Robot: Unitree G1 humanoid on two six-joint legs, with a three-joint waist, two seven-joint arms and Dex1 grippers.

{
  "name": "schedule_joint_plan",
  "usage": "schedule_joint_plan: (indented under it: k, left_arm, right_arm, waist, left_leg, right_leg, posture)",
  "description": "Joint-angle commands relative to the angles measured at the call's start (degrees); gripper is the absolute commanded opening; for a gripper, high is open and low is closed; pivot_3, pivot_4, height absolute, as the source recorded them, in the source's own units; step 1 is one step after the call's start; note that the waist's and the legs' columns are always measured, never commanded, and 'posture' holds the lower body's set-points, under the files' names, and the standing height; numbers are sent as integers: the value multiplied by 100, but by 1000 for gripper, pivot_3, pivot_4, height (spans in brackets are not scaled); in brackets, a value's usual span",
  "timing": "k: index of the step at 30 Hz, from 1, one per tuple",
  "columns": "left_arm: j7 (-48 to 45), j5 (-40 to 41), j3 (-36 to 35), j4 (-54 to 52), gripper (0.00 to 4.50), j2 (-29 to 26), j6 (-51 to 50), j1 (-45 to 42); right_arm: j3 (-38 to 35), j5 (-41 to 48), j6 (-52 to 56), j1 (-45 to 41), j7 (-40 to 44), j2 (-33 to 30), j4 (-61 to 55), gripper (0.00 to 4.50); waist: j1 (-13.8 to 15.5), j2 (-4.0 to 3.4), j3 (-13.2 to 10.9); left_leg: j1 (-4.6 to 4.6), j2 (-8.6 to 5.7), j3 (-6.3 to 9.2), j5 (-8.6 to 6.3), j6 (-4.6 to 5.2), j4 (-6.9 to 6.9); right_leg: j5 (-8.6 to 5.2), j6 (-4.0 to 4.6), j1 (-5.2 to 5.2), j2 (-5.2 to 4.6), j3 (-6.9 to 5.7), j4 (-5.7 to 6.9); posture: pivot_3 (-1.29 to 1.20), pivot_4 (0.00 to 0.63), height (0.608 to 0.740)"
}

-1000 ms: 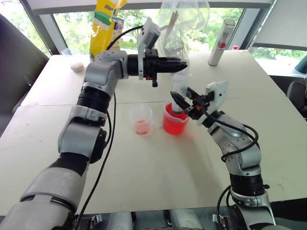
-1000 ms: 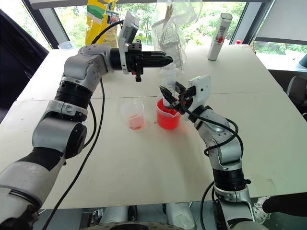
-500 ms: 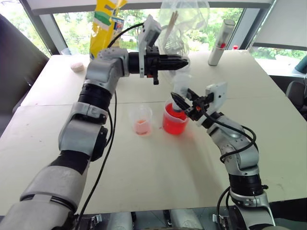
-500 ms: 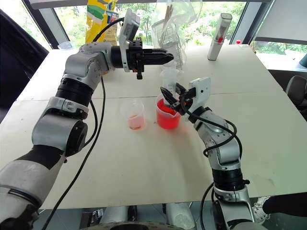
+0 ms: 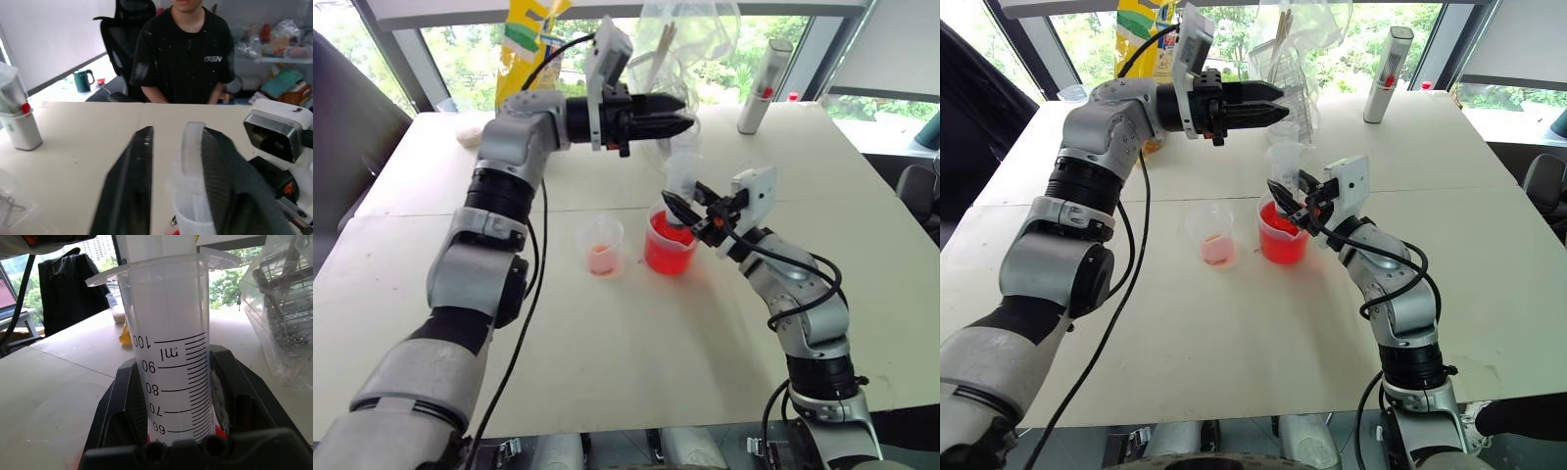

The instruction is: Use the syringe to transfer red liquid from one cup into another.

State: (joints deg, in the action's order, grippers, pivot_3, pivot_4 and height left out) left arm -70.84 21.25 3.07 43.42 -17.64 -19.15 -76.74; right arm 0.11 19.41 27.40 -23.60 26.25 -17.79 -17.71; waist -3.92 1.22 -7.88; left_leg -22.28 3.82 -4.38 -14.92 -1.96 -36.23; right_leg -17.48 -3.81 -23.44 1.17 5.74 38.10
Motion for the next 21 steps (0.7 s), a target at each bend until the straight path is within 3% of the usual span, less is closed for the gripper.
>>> schedule_joint_plan:
  k: [1,3,11,15,21]
  left_arm:
    - [-96,74,-184,-489,3588,-113,45,-76]
    - [-150,82,-212,-553,4430,-191,11,-13]
    - [-281,247,-559,-744,4430,-872,-450,170]
    - [-504,166,-536,-1061,4430,-1474,-631,603]
    - [-638,179,-424,-1756,4430,-1946,-884,1237]
  right_arm:
    - [-42,107,106,-209,0,-60,-348,1380]
    - [-86,132,160,-288,-25,-68,-410,1380]
    - [-113,146,211,-351,-48,-80,-417,1380]
    - [-111,192,225,-365,-65,-77,-443,1380]
    - [-183,255,272,-563,-69,-142,-479,1380]
  waist:
    - [7,0,0]
    - [11,0,0]
    - [-5,0,0]
    - [-11,0,0]
    - [30,1,1]
  left_leg:
    - [0,0,0,0,0,0]
    - [-1,0,-1,0,0,-2]
    - [3,2,0,0,0,0]
    - [4,3,-1,0,0,0]
    - [0,4,-1,3,-6,-5]
  right_leg:
    - [0,0,0,0,0,0]
    - [0,0,1,-1,0,0]
    - [0,0,0,1,1,2]
    - [0,0,0,1,2,2]
    - [0,0,1,-9,-4,4]
  posture:
    - [0,150,739]
    - [0,150,739]
    - [0,150,739]
    - [0,150,739]
    - [0,150,739]
